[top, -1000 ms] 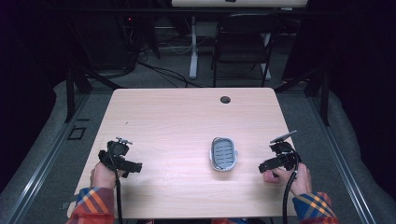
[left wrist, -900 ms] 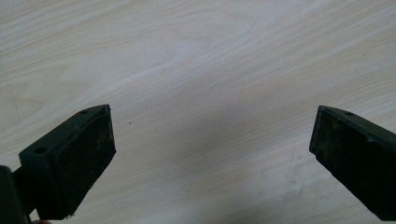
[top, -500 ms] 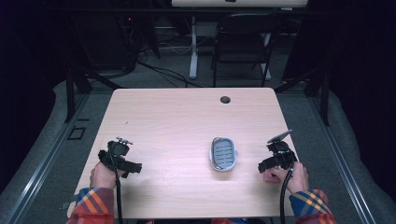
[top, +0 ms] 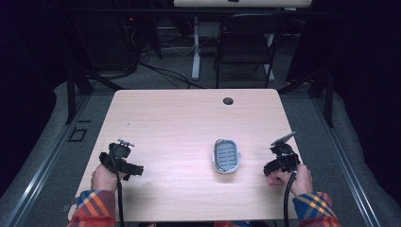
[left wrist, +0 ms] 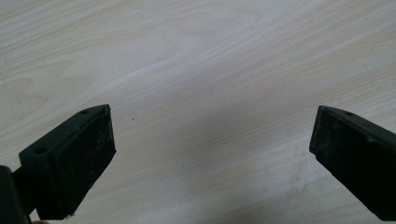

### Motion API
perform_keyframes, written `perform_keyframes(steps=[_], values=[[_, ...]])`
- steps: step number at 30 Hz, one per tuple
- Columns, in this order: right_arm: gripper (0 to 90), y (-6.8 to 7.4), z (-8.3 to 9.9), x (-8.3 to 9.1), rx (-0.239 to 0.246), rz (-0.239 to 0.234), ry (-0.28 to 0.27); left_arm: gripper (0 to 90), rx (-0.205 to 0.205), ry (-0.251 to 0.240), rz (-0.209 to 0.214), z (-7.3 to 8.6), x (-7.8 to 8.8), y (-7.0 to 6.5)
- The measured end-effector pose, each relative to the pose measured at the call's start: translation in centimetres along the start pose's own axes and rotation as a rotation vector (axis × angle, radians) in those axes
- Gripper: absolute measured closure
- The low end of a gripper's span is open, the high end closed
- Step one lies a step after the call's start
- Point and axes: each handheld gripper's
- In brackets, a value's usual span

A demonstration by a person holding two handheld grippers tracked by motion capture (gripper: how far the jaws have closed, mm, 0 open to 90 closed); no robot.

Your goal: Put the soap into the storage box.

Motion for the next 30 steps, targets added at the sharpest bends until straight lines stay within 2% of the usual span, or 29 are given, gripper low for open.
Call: perform_keyframes(steps=[12,16,17,18,21,30], values=[[31.0,0.18,0.06,-0.27,0.024,0.002,0.028,0.0,-0.004,-0.002,-0.001,-0.01,0.05,-0.11],[34.7,0.17,0.07,-0.23,0.036,-0.003,0.023,0.0,-0.007,-0.004,0.003,-0.03,0.08,-0.13],[36.1,0.07,0.07,-0.15,0.053,0.000,0.027,0.0,-0.006,-0.004,0.005,-0.03,0.09,-0.16],[36.4,0.13,0.11,-0.20,0.040,-0.005,0.009,0.0,-0.007,-0.005,0.007,-0.03,0.09,-0.16],[36.5,0.08,0.14,-0.18,0.042,-0.006,0.005,0.0,-0.009,-0.008,0.008,-0.02,0.11,-0.16],[37.0,-0.17,0.07,0.22,0.087,-0.021,0.001,0.0,-0.025,-0.023,0.029,-0.03,0.23,-0.27]])
Point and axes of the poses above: each handheld gripper's, and its own axes: x roughly backward along the jaws, z roughly out of its underside, y roughly to its left, and after that the axes turned 10 degrees about -y, right-handed
